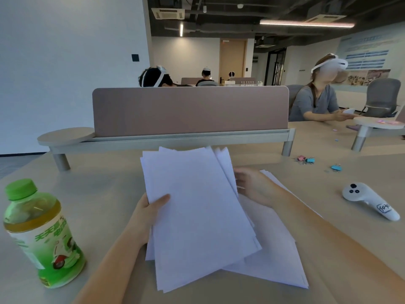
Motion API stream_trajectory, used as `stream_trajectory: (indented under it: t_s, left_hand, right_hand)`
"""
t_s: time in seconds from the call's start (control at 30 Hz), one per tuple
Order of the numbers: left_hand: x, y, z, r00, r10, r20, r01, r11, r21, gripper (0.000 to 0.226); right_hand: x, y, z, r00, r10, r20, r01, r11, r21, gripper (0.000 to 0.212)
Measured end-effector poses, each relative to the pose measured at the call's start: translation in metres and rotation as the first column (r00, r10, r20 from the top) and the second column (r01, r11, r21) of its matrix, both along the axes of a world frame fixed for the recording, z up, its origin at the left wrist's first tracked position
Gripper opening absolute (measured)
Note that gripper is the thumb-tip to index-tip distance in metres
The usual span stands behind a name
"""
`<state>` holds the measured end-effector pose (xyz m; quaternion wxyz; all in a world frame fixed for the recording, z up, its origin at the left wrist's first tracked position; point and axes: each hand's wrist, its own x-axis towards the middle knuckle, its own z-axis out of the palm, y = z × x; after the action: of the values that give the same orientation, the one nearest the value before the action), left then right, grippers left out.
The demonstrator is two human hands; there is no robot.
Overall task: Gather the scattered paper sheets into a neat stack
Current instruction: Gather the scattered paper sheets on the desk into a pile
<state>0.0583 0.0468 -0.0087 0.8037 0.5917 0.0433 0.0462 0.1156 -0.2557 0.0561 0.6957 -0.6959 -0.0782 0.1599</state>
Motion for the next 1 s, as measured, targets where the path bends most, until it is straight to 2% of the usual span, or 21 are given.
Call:
stream_trajectory:
  t_s: [0.03, 0.07, 0.1, 0.13, 0.17, 0.2, 0.23, 0.33, 0.4, 0.47, 0.5, 0.57, 0.63, 0.73, 0.77, 0.87, 1.0]
  left_hand:
    - [0.001, 0.001, -0.002, 1.000, 0.010, 0.000, -0.010, 1.000, 0.010, 0.022]
    - [0.002, 0.002, -0.004, 1.000, 0.014, -0.001, -0.014, 1.000, 0.017, 0.025]
    - [0.003, 0.002, -0.005, 1.000, 0.012, -0.002, -0.011, 1.000, 0.024, 0.029]
    - [0.003, 0.001, -0.006, 1.000, 0.006, 0.000, -0.006, 0.999, 0.033, 0.031]
    - [0.003, 0.001, -0.005, 1.000, 0.001, 0.004, -0.001, 0.999, 0.045, 0.032]
    - [0.003, 0.000, -0.005, 1.000, -0.002, 0.009, 0.001, 0.998, 0.059, 0.032]
    - [0.004, -0.001, -0.004, 1.000, 0.000, 0.013, -0.001, 0.998, 0.064, 0.031]
    - [0.006, 0.001, -0.003, 1.000, 0.016, 0.009, -0.017, 0.998, 0.065, 0.030]
    - [0.006, 0.002, -0.004, 1.000, 0.026, 0.006, -0.027, 0.998, 0.054, 0.028]
    - [0.005, 0.001, -0.004, 1.000, 0.021, 0.005, -0.021, 0.998, 0.053, 0.025]
    - [0.005, 0.000, -0.004, 1.000, 0.016, 0.005, -0.016, 0.999, 0.052, 0.026]
    - [0.005, 0.001, -0.004, 1.000, 0.008, 0.002, -0.008, 0.999, 0.044, 0.028]
    - [0.003, 0.002, -0.004, 1.000, 0.001, 0.003, -0.001, 1.000, 0.023, 0.026]
    - [-0.001, 0.002, -0.001, 1.000, -0.014, -0.005, 0.014, 1.000, -0.015, 0.024]
    - [-0.001, 0.002, 0.000, 1.000, -0.026, -0.008, 0.026, 0.999, -0.022, 0.024]
    - [-0.003, 0.001, 0.004, 0.997, -0.066, -0.035, 0.065, 0.998, -0.017, 0.025]
    - [-0.007, -0.003, 0.007, 0.992, -0.124, -0.037, 0.127, 0.990, 0.063, 0.028]
  right_hand:
    - [0.008, -0.012, -0.003, 0.992, -0.096, 0.087, 0.110, 0.978, -0.175, 0.024]
    - [0.015, -0.025, -0.006, 0.967, -0.153, 0.202, 0.227, 0.877, -0.424, 0.019]
    - [0.021, -0.035, -0.011, 0.965, -0.083, 0.250, 0.230, 0.728, -0.646, 0.016]
    - [0.028, -0.042, -0.015, 0.980, 0.021, 0.197, 0.150, 0.570, -0.808, 0.041]
    - [0.032, -0.045, -0.016, 0.989, 0.091, 0.114, 0.065, 0.428, -0.902, 0.074]
    - [0.033, -0.043, -0.012, 0.991, 0.116, 0.061, 0.019, 0.334, -0.942, 0.092]
    - [0.034, -0.039, -0.005, 0.990, 0.136, 0.029, -0.008, 0.263, -0.965, 0.098]
    - [0.038, -0.027, 0.011, 0.983, 0.174, -0.062, -0.086, 0.139, -0.987, 0.099]
    - [0.041, -0.024, 0.013, 0.971, 0.205, -0.121, -0.138, 0.069, -0.988, 0.092]
    - [0.042, -0.025, 0.009, 0.960, 0.225, -0.166, -0.191, 0.091, -0.977, 0.081]
    - [0.042, -0.027, 0.009, 0.960, 0.231, -0.158, -0.195, 0.150, -0.969, 0.073]
    - [0.040, -0.032, 0.015, 0.960, 0.257, -0.110, -0.192, 0.322, -0.927, 0.048]
    - [0.039, -0.041, 0.023, 0.961, 0.262, -0.088, -0.219, 0.529, -0.820, 0.032]
    - [0.037, -0.059, 0.026, 0.986, 0.169, 0.008, -0.130, 0.790, -0.599, 0.027]
    - [0.036, -0.064, 0.026, 0.991, 0.130, 0.022, -0.100, 0.846, -0.524, 0.029]
    - [0.034, -0.067, 0.023, 0.990, 0.144, 0.006, -0.127, 0.895, -0.428, 0.031]
    - [0.037, -0.051, 0.028, 0.966, 0.253, 0.055, -0.185, 0.823, -0.538, 0.024]
